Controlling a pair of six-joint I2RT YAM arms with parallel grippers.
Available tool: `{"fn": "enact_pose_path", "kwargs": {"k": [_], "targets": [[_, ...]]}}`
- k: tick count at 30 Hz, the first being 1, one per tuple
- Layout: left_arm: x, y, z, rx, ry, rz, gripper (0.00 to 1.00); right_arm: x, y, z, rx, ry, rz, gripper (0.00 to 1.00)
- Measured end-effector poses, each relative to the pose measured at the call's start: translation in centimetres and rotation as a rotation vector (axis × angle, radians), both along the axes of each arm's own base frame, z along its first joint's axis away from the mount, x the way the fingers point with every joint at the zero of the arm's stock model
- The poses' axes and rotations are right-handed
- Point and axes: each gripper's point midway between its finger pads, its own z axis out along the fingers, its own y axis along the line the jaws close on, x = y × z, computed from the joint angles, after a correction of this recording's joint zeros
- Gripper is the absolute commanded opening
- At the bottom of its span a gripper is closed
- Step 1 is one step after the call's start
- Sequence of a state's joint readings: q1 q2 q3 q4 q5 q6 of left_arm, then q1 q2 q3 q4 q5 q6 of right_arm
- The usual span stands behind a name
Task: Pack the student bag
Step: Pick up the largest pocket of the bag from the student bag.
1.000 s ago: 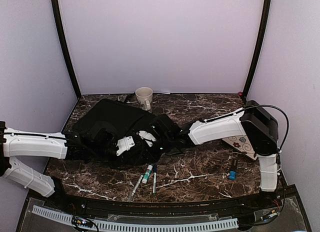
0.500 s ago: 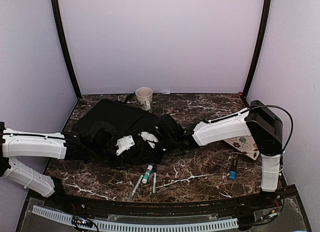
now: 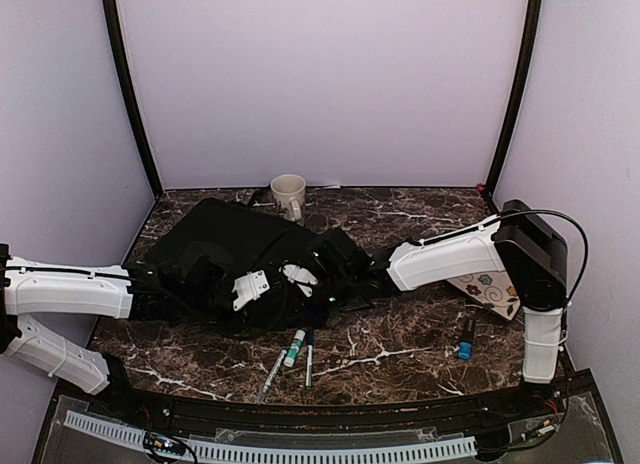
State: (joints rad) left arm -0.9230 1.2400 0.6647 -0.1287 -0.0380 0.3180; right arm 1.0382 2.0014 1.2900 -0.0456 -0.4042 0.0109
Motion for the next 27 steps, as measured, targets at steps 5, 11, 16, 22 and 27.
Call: {"fn": "enact_pose_path", "kwargs": {"k": [5, 11, 16, 22, 27], "targets": [[0.0, 0.0, 0.0, 0.000, 0.002, -0.001, 0.00, 0.9, -0.1, -0.2, -0.018, -0.037, -0.038, 0.14], [-0.1, 0.0, 0.0, -0.002, 0.002, -0.003, 0.00, 1.6, -0.5, -0.6, -0.046, -0.066, -0.070, 0.21], [-0.1, 0.0, 0.0, -0.002, 0.003, -0.003, 0.00, 1.7, -0.5, -1.0, -0.054, -0.067, -0.073, 0.15], [-0.1, -0.1, 0.0, -0.003, 0.005, -0.005, 0.00, 1.6, -0.4, -1.2, -0.054, -0.063, -0.066, 0.03], [-0.1, 0.0, -0.1, -0.002, 0.005, -0.005, 0.00, 1.0, -0.3, -1.1, -0.051, -0.053, -0.040, 0.00]]}}
